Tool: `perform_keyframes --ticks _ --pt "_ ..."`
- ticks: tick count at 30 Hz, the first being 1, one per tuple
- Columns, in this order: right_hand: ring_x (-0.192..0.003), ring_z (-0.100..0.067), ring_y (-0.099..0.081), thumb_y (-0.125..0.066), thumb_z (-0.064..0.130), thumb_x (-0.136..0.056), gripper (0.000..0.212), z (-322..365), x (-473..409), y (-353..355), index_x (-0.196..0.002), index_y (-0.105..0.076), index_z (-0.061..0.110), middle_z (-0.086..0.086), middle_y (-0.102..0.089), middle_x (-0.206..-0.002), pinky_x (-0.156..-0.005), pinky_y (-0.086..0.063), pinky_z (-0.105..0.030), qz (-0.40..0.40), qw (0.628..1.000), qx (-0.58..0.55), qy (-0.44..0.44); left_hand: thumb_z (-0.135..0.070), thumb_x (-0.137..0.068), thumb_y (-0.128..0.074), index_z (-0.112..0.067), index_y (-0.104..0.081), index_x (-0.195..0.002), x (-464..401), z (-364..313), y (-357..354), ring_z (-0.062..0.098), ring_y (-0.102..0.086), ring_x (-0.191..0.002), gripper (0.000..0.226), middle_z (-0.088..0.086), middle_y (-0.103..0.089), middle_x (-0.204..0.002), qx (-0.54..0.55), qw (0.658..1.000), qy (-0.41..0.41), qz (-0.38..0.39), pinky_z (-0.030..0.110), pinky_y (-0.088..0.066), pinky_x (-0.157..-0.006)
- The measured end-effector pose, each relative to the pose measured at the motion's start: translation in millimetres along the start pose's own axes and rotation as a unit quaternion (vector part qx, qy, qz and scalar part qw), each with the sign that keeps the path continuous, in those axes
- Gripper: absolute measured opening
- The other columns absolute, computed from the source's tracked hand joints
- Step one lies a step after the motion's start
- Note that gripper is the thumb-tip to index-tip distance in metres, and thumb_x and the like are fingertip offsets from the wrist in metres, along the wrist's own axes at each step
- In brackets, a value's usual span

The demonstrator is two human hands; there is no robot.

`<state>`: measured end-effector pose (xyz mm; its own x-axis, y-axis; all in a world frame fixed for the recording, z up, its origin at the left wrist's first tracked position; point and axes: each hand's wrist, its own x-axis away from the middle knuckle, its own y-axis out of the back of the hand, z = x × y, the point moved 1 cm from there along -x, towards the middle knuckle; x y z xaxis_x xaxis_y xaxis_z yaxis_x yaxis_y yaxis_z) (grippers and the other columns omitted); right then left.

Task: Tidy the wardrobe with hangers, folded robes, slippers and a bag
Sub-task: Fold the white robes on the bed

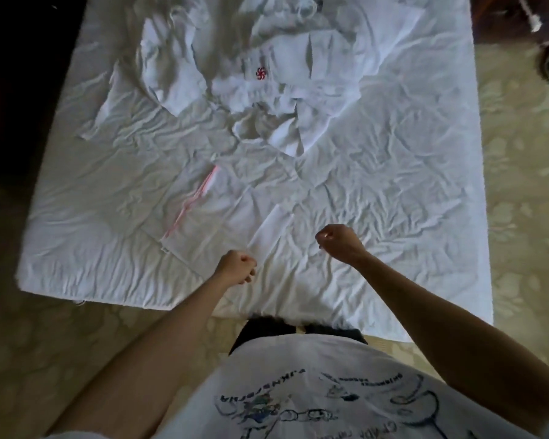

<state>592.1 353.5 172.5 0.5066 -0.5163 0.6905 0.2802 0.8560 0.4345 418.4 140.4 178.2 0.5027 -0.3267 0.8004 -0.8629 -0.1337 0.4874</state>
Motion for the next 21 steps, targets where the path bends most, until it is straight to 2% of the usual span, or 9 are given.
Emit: perform_keyframes --ticks 3,6,10,15,17,19,21 --pt "-0.085 -0.020 -0.071 -0.055 0.016 -0.087 0.022 26.3 -31.7 14.5 -0.089 -0.076 0.016 -0.003 -0.076 -0.080 -0.073 -0.053 -0.029 0.006 1.000 0.009 0.013 -0.017 -0.094 -0.059 -0.008 -0.073 -0.093 -20.8 -23.2 18.4 0.016 -0.068 -0.065 0.017 0.006 -0.076 -0.084 0.030 0.999 -0.001 -0.013 0.024 -0.054 -0.057" --pt "-0.085 -0.023 -0.071 -0.057 0.015 -0.087 0.020 51.4 -62.6 35.1 -0.089 -0.077 0.015 -0.005 -0.076 -0.080 -0.074 -0.056 -0.031 -0.023 0.999 0.010 0.023 -0.015 -0.092 -0.058 -0.007 -0.074 -0.093 -46.3 -52.0 42.3 0.016 -0.068 -0.063 0.018 0.007 -0.076 -0.084 0.052 0.998 -0.006 -0.019 0.023 -0.052 -0.055" --pt "-0.086 -0.022 -0.071 -0.057 0.015 -0.087 0.021 91.4 -109.3 71.3 -0.092 -0.078 0.015 -0.007 -0.077 -0.084 -0.085 -0.058 -0.038 -0.070 0.997 0.016 0.029 -0.015 -0.091 -0.057 -0.007 -0.073 -0.091 -90.0 -102.7 80.7 0.016 -0.068 -0.063 0.018 0.008 -0.075 -0.083 0.056 0.998 -0.023 -0.026 0.022 -0.053 -0.055" --pt "-0.090 -0.023 -0.072 -0.055 0.017 -0.087 0.022 128.5 -177.8 114.1 -0.092 -0.077 0.015 -0.004 -0.077 -0.082 -0.087 -0.058 -0.040 -0.092 0.996 0.015 0.012 -0.017 -0.092 -0.055 -0.009 -0.071 -0.089 -159.9 -177.9 118.7 0.012 -0.066 -0.057 0.018 0.003 -0.072 -0.076 0.029 0.998 -0.054 -0.026 0.017 -0.047 -0.045" --pt "-0.091 -0.024 -0.071 -0.054 0.020 -0.087 0.021 137.9 -208.7 125.9 -0.089 -0.075 0.022 -0.004 -0.076 -0.087 -0.085 -0.059 -0.041 -0.090 0.996 0.027 0.001 -0.015 -0.088 -0.054 -0.008 -0.073 -0.085 -191.9 -206.0 124.7 0.018 -0.069 -0.059 0.021 0.003 -0.072 -0.071 0.012 0.998 -0.064 -0.028 0.023 -0.054 -0.048" --pt "-0.090 -0.023 -0.071 -0.054 0.025 -0.085 0.020 143.3 -243.3 137.1 -0.085 -0.073 0.027 -0.003 -0.076 -0.089 -0.083 -0.059 -0.042 -0.096 0.995 0.036 -0.012 -0.014 -0.087 -0.052 -0.005 -0.075 -0.083 -225.7 -233.2 127.3 0.026 -0.074 -0.069 0.025 0.009 -0.075 -0.075 -0.001 0.997 -0.076 -0.024 0.030 -0.060 -0.061" --pt "-0.094 -0.025 -0.070 -0.054 0.026 -0.085 0.022 149.3 -277.4 146.9 -0.091 -0.075 0.024 -0.005 -0.076 -0.092 -0.085 -0.058 -0.041 -0.107 0.993 0.045 -0.021 -0.013 -0.087 -0.050 -0.003 -0.074 -0.085 -255.7 -260.4 128.1 0.027 -0.075 -0.072 0.026 0.012 -0.076 -0.079 0.002 0.996 -0.092 -0.019 0.027 -0.058 -0.061"
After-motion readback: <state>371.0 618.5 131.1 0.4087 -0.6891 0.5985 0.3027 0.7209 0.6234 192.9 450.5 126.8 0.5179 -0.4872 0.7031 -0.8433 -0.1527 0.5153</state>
